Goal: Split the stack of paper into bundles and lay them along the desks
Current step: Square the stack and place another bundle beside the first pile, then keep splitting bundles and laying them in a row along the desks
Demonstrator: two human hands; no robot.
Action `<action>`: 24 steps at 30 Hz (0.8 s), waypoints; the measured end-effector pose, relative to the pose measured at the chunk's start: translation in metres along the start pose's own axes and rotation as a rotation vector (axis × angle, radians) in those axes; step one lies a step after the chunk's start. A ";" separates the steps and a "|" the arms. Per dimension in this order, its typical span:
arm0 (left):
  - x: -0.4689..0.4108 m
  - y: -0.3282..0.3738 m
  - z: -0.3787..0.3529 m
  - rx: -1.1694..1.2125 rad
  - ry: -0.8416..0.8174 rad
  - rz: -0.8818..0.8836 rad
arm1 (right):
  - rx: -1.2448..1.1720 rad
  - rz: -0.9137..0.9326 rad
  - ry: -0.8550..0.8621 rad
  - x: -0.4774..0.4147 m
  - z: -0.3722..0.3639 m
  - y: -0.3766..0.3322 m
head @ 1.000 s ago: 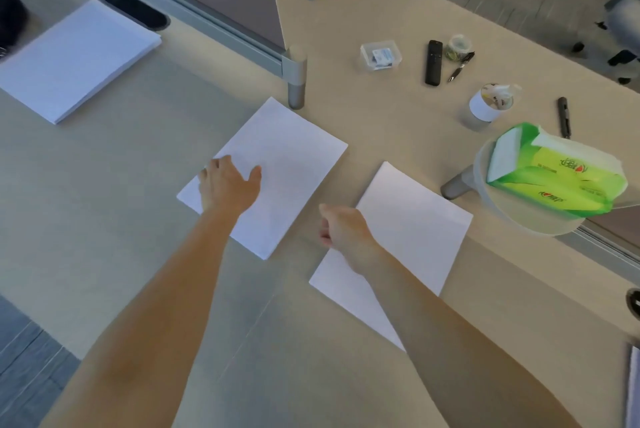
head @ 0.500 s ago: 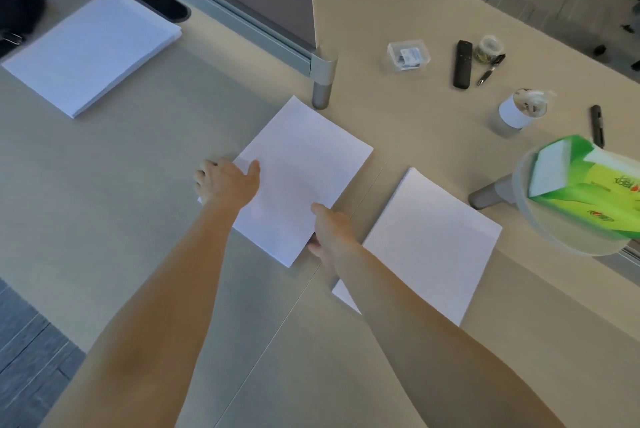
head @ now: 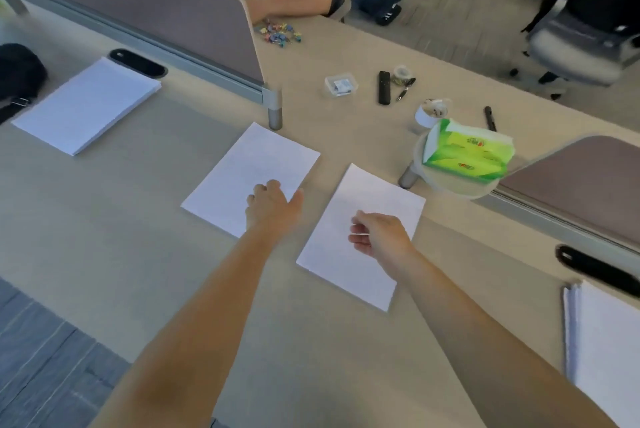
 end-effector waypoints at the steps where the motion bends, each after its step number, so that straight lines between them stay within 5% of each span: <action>1: 0.014 0.015 -0.003 0.019 -0.009 -0.042 | -0.021 0.012 0.013 0.011 0.020 -0.001; 7: 0.105 0.115 -0.054 0.100 -0.193 -0.278 | -0.113 0.082 0.074 0.072 0.159 0.006; 14: 0.242 0.243 -0.180 0.326 -0.578 -0.280 | -0.070 0.049 0.205 0.123 0.368 0.041; 24: 0.333 0.372 -0.298 0.342 -0.659 -0.141 | 0.062 -0.008 0.490 0.141 0.600 0.109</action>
Point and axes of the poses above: each hand's wrist, its own x-axis away from the middle knuckle, its own z-axis out of the back of the hand, y = z × x, the point moved 2 cm from there along -x, towards the middle knuckle, and after that the axes turned 12 degrees about -x, right-handed, at the moved point
